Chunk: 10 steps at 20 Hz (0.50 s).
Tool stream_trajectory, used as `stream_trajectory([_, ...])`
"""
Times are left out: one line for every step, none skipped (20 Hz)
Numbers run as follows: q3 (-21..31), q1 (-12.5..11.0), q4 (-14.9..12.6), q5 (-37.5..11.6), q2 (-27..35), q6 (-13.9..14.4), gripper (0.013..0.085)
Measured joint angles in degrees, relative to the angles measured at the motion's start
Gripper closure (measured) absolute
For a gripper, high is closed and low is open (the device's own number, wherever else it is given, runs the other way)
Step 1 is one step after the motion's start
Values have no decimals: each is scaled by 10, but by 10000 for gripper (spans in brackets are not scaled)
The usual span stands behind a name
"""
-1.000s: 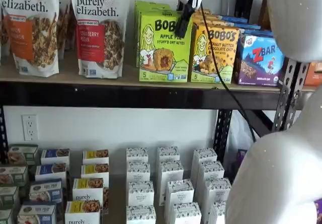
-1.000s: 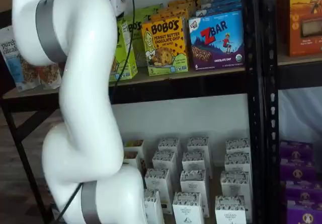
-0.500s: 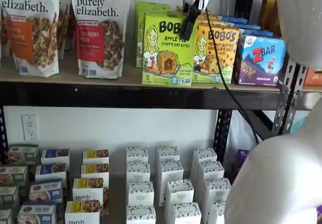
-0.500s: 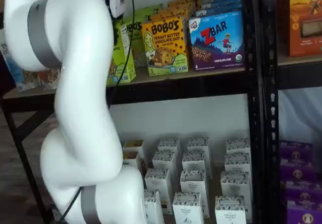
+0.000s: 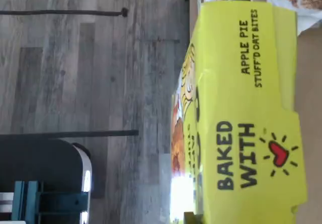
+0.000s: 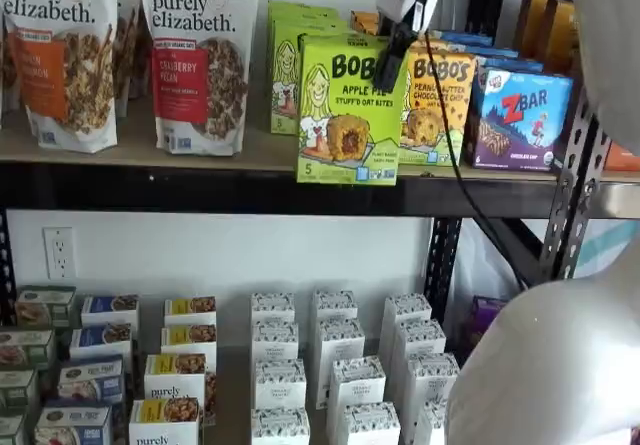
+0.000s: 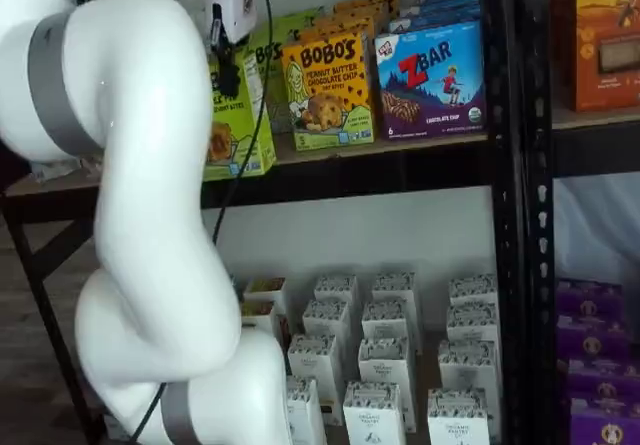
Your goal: Pick the green box on the top shelf, the fourth from the left
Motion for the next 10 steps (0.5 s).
stream_trajectory([4, -2, 0, 0, -4, -2, 690])
stream_trajectory([10, -3, -1, 0, -8, -4, 690])
stream_trajectory([15, -4, -3, 0, -13, -5, 690])
stream_trajectory([20, -5, -4, 0, -16, -7, 690])
stream_trajectory([26, -6, -5, 0, -21, -9, 690])
stream_trajectory([32, -8, -6, 0, -26, -10, 690])
stream_trajectory([38, -9, -6, -1, -30, -12, 690])
stream_trajectory([43, -10, -6, -2, -34, -13, 690])
stream_trajectory([47, -11, -6, -3, -37, -14, 690])
stream_trajectory([52, -12, -6, -3, -40, -16, 690])
